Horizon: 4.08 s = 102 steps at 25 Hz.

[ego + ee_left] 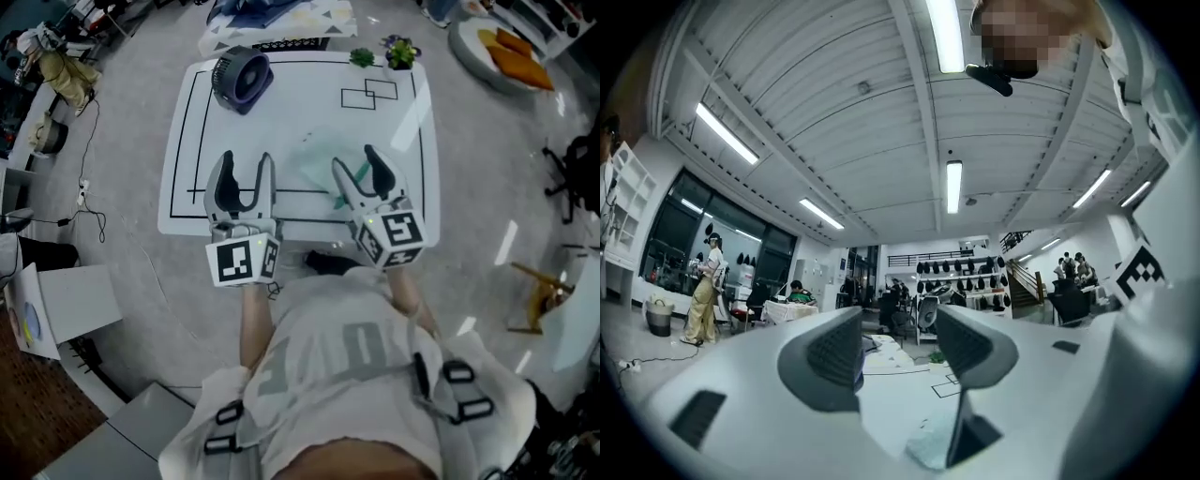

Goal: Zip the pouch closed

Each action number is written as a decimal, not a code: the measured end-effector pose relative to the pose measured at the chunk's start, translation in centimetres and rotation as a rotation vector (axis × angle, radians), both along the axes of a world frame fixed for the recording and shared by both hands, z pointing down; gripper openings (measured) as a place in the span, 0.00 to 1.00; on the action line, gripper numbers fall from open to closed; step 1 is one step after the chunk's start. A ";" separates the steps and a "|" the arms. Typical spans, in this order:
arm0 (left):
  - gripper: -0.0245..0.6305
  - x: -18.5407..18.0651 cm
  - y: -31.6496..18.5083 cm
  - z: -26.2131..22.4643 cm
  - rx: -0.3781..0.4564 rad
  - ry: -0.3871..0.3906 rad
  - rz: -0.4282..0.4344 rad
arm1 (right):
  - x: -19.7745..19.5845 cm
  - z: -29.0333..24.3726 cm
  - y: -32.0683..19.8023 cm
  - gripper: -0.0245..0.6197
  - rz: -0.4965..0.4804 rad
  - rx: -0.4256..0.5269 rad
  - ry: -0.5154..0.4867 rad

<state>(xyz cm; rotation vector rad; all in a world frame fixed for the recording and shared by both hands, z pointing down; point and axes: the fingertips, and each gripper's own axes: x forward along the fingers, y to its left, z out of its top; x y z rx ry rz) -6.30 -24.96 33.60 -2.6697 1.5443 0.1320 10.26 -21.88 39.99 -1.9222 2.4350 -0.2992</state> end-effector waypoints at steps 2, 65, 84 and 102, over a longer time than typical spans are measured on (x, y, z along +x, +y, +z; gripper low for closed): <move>0.41 0.1 -0.5 0.5 -0.017 -0.006 0.003 | -0.3 1.4 0.4 0.42 0.004 -0.068 -0.008; 0.41 2.4 -2.8 2.3 -0.089 0.047 0.120 | 6.5 6.4 -1.1 0.06 0.238 -0.349 0.304; 0.41 -0.9 1.2 -5.4 0.003 0.152 0.093 | -3.6 -7.1 -2.8 0.06 -0.024 0.133 0.610; 0.41 -2.7 2.8 -4.6 -0.058 -0.076 0.076 | -13.8 -4.3 -0.5 0.06 -0.337 0.255 0.921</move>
